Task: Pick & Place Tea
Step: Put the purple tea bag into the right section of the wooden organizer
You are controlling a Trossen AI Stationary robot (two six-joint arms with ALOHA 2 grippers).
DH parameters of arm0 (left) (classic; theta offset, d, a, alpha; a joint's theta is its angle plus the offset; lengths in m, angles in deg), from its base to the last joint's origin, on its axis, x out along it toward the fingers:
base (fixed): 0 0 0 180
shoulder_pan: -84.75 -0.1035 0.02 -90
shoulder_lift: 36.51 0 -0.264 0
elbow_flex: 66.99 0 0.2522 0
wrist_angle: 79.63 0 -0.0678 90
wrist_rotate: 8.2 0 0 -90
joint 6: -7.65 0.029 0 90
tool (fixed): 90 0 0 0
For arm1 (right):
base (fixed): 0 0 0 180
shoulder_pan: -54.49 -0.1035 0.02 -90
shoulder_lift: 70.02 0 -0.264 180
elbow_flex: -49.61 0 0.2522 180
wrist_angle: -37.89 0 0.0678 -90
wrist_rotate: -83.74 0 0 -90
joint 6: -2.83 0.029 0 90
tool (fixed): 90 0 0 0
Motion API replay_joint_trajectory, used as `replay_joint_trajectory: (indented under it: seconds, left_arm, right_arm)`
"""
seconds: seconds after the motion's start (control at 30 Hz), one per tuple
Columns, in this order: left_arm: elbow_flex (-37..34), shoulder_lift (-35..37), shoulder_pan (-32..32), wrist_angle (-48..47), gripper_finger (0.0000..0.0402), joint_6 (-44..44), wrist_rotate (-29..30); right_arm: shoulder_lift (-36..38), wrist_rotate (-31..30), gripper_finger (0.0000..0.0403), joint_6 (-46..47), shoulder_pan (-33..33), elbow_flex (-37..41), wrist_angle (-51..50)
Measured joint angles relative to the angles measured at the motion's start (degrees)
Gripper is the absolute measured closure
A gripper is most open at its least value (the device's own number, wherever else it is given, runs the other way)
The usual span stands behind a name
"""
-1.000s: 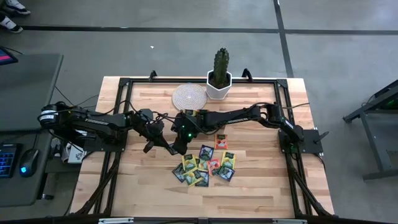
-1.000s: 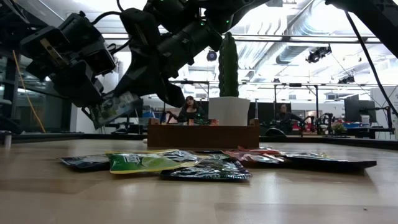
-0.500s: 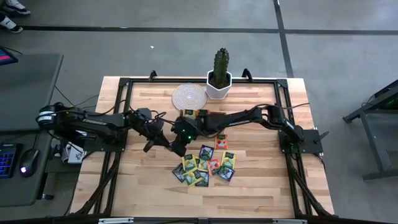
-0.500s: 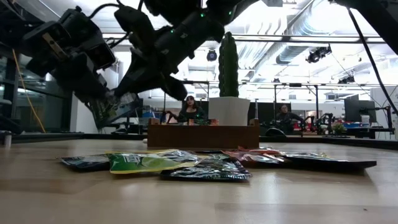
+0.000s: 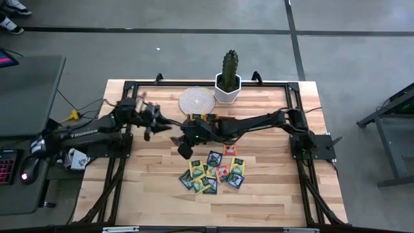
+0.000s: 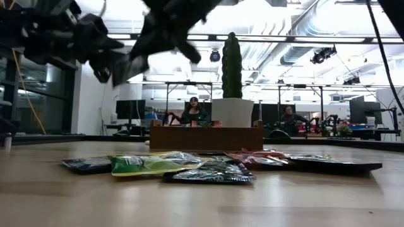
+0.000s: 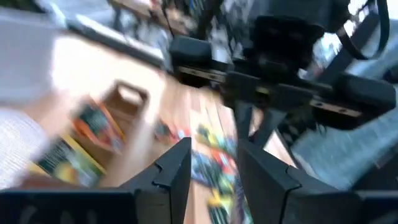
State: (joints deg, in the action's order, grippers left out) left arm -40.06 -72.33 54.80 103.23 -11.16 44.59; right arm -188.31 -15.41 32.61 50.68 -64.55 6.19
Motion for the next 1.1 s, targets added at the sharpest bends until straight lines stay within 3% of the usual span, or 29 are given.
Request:
replay_joint_trajectory:
  seconds: [0.13, 0.3, 0.43, 0.57, 0.67, 0.97, 1.1]
  left_arm:
    - [0.0, 6.07, -4.0, 0.08, 0.0272, -2.89, -1.32]
    - [0.0, 8.67, -4.21, 0.67, 0.0272, -4.51, -1.5]
    - [0.0, 7.91, -2.59, 4.03, 0.0272, -6.13, -1.2]
    - [-0.02, 4.56, 0.09, 13.09, 0.0273, -8.03, -0.95]
    - [-0.04, 2.64, 2.07, 19.05, 0.0273, -9.04, -0.38]
    - [-0.04, -0.74, 6.12, 32.67, 0.0273, -11.69, 5.04]
    - [-0.04, -3.81, 6.44, 36.48, 0.0273, -14.92, 8.28]
  right_arm:
    - [5.23, -9.33, 0.0402, -3.4, -1.35, 0.0, 1.26]
    - [9.08, -19.39, 0.0402, -8.42, -2.67, -0.05, 4.53]
    - [10.21, -21.0, 0.0403, -13.2, -2.74, -0.05, 10.9]
    - [10.18, -20.7, 0.0403, -16.65, -2.58, 0.16, 16.97]
    - [10.57, -20.88, 0.0403, -18.98, -2.05, 4.5, 30.09]
    - [12.08, -19.67, 0.0403, -19.69, -1.53, 29.38, 80.21]
    - [12.13, -19.27, 0.0403, -20.04, -1.97, 34.65, 92.3]
